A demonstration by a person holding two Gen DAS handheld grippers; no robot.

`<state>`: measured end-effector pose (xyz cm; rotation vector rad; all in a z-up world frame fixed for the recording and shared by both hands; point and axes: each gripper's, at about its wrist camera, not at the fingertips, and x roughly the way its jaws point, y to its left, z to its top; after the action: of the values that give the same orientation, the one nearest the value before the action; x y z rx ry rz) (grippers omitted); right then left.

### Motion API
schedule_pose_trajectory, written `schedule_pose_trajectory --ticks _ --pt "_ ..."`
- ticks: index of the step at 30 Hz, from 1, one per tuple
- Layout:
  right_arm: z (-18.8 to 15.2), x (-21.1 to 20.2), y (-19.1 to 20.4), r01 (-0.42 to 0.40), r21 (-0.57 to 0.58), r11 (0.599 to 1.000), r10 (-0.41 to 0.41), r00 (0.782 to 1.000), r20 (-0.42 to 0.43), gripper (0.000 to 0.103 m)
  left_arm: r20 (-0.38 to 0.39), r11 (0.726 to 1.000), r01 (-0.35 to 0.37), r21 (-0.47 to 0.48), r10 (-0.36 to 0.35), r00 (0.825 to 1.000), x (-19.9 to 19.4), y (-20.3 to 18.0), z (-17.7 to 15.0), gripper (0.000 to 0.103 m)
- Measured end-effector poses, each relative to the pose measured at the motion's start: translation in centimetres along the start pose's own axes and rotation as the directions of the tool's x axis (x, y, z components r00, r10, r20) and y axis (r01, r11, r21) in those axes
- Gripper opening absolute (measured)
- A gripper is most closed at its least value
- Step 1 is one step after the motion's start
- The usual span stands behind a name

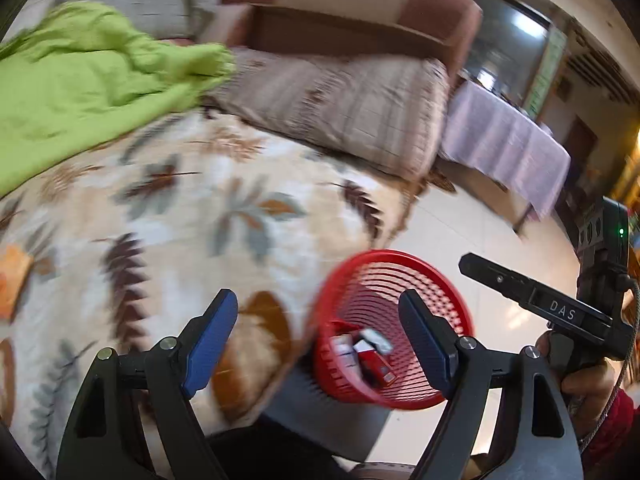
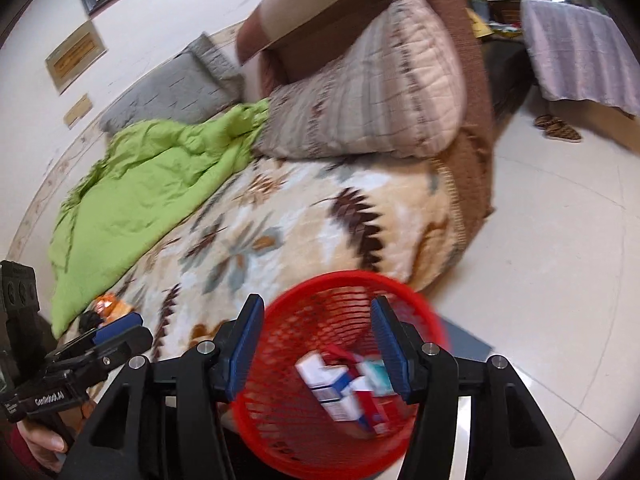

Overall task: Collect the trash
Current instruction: 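Carry both packs to the red wastebasket and open both tools, then move both open tools back toward the remaining trash on the bed, then grasp the red-and-white pack with the left tool while the right tool grasps the orange box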

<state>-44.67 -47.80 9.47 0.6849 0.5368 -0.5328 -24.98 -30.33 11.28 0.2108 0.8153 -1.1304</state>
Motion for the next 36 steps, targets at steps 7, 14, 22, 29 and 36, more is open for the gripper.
schedule_pose_trajectory --ticks 7,14,22,29,36 --pt "-0.9 3.8 9.0 -0.148 -0.131 0.980 0.138 0.987 -0.082 0.060 0.051 0.976 -0.189 -0.105 0.195 0.979 -6.8 9.3 -2.9 0.082" --pt "-3.6 8.4 20.1 -0.307 -0.253 0.917 0.258 0.943 -0.210 0.060 0.040 0.879 -0.388 -0.277 0.414 0.909 -12.8 19.4 -9.0 0.082" --pt "-8.0 14.6 31.2 -0.447 -0.285 0.848 0.316 0.858 -0.404 0.060 -0.007 0.679 -0.511 -0.527 0.598 0.801 -17.2 29.0 -15.2 0.082" --pt "-7.5 22.7 37.5 -0.431 -0.142 0.891 0.317 0.815 -0.485 0.067 0.004 0.622 -0.488 -0.612 0.619 0.785 -18.2 30.8 -16.3 0.082" --pt "-7.0 29.5 40.1 -0.360 -0.004 0.933 0.304 0.793 -0.527 0.071 0.002 0.622 -0.467 -0.629 0.602 0.798 -17.8 31.5 -16.3 0.082"
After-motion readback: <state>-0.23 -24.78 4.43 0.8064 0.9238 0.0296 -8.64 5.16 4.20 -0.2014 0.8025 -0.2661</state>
